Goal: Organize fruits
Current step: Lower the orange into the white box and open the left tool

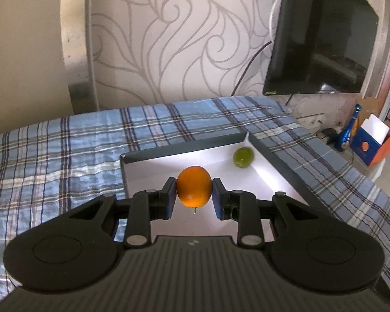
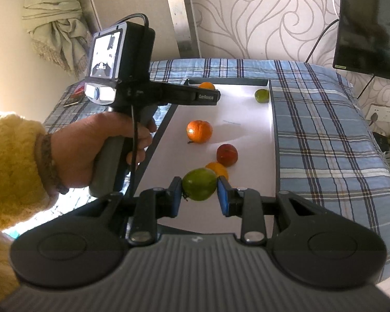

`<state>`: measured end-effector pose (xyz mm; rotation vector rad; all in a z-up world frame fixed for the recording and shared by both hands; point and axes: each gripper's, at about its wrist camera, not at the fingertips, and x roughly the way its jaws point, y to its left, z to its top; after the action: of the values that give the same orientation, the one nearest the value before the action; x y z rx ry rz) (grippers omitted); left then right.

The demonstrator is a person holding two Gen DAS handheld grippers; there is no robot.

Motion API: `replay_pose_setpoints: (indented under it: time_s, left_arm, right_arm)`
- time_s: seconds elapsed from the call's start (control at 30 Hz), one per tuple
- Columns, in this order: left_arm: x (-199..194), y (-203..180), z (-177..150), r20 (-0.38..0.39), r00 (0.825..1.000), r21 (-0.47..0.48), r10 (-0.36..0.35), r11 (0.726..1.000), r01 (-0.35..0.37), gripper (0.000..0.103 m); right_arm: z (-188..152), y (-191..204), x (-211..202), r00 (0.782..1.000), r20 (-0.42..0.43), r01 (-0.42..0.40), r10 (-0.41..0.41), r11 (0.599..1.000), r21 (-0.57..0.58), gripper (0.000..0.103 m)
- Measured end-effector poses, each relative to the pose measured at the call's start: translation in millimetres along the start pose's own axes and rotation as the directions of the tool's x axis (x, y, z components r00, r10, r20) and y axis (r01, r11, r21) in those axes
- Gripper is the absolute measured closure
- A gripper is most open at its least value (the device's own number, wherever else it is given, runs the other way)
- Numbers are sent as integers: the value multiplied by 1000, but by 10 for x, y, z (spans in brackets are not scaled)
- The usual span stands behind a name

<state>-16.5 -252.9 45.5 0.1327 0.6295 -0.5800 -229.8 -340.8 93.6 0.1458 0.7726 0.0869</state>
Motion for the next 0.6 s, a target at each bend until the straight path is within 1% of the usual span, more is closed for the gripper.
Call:
replay_pose_setpoints:
  time_s: [0.3, 0.6]
  left_arm:
    - [6, 8, 1, -9, 999, -11, 44, 999, -44, 69]
    - [29, -7, 15, -34, 998, 3, 54, 999, -54, 68]
  right_arm:
    - [19, -28, 32, 1000, -7, -25, 25, 999, -25, 71]
    - [8, -57, 12, 999, -2, -34, 34, 999, -36, 71]
